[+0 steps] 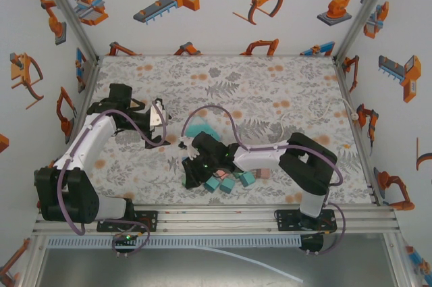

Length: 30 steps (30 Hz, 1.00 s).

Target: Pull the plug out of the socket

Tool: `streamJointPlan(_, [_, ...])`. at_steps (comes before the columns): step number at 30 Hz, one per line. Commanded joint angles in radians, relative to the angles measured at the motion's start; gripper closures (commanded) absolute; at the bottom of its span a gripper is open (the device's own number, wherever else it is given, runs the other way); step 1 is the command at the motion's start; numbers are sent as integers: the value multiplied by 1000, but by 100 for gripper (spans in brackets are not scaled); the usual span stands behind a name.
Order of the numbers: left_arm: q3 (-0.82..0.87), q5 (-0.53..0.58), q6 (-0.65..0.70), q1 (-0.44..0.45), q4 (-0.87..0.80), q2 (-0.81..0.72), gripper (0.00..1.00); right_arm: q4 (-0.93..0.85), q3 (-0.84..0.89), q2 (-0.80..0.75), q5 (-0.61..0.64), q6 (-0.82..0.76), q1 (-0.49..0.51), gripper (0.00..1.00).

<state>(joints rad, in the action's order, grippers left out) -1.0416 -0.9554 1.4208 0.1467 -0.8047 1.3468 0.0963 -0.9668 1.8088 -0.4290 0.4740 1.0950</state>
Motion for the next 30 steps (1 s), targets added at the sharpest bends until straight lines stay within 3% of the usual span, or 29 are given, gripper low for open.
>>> streamJointPlan(1, [-20, -37, 31, -7, -21, 5, 14, -23, -26, -4, 19, -8, 6, 59])
streamJointPlan(10, [-18, -39, 32, -7, -14, 13, 14, -4, 29, -66, 70, 0, 5, 52])
streamJointPlan(20, [-17, -52, 32, -12, -6, 10, 14, -57, 86, -231, 120, -39, 5, 52])
streamJointPlan(24, [-14, -78, 9, -15, 17, 2, 14, -86, 79, -347, 274, -115, 0, 51])
streamJointPlan(30, [39, -140, -78, -19, 180, -51, 7, -66, 67, -490, 673, -400, -39, 43])
